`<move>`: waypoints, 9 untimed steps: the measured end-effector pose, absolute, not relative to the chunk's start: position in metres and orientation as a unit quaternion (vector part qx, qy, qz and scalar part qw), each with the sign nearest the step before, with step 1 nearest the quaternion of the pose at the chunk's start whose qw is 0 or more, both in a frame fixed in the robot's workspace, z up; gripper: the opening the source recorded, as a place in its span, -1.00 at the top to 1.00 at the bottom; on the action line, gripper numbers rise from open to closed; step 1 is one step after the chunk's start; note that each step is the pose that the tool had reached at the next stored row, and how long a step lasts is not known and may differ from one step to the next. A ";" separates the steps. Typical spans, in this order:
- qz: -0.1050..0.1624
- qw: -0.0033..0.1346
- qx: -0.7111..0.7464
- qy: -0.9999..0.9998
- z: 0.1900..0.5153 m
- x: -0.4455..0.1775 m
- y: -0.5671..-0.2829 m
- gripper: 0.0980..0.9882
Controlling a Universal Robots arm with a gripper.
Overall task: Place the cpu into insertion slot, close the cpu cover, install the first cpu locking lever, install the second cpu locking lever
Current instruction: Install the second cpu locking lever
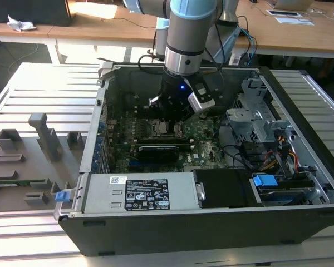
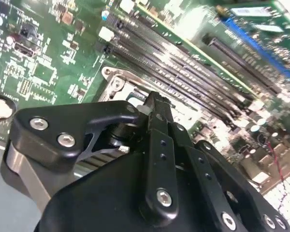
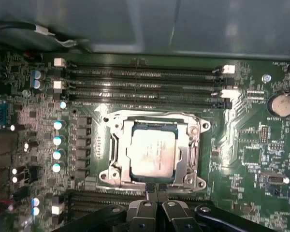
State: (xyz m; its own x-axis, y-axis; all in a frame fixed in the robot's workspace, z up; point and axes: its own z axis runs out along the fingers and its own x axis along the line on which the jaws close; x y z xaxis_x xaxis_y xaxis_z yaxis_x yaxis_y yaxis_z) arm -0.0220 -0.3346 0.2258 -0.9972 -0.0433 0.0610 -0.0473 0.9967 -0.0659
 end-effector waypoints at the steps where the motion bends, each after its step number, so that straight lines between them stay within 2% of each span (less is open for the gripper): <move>1: 0.036 0.030 0.023 -0.999 0.228 -0.022 -0.334 0.98; 9: 0.037 0.030 0.023 -0.999 0.254 -0.022 -0.333 0.98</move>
State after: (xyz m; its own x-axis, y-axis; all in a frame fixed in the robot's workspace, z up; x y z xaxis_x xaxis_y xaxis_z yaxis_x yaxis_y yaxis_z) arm -0.0221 -0.3334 0.2539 -0.9972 -0.0429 0.0613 -0.0473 0.9963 -0.0717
